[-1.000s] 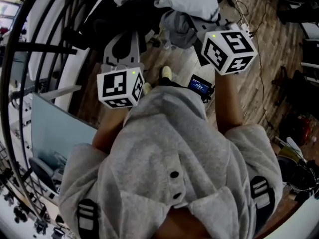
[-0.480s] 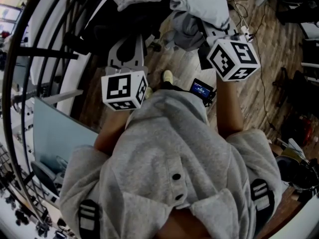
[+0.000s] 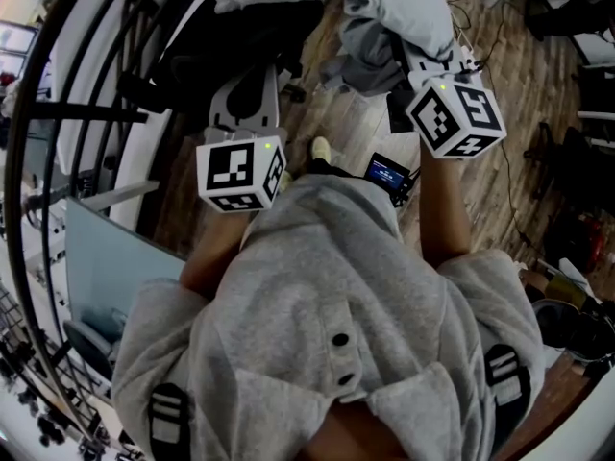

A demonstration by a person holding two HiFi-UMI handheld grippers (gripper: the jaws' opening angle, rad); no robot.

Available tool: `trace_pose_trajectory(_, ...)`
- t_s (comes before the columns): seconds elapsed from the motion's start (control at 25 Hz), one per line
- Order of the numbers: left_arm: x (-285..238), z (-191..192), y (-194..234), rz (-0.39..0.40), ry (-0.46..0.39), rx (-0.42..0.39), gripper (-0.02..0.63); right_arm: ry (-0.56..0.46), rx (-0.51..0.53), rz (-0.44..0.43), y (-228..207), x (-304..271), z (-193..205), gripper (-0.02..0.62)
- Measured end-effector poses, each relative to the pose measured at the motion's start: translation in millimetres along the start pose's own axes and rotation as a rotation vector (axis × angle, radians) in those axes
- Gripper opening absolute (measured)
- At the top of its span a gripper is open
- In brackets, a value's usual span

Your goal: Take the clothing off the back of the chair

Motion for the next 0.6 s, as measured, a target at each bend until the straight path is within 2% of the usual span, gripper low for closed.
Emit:
trace_pose_trajectory(0.16,-7.8,-1.7,-22.0,0.027,0.001,-0.009,0.009,-0.020,-0.013,0.034,-18.0,18.2,-5.5,0.101)
trace_pose_trajectory(0.36,-13.8,2.0,-12.2,0.055,0.006,-0.009,0.009,-0.034,-0.035,0.068,-14.8,16.3,3.1,0.103)
trace_pose_trajectory(0.6,-8.6,7.3,-47.8,0.090,0.014,-0.022,0.009,-0.032,-0.046,0.119,-32.3,59.2,13.2,0.103)
Point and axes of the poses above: the fingertips, and each gripper's own axes: x backward along the fingers, y to its left, z out of its underside, the point moved 4 cm from there along x, backward along the fingers, and after that the axes turned 9 degrees about -z, right-handed, at the moved point
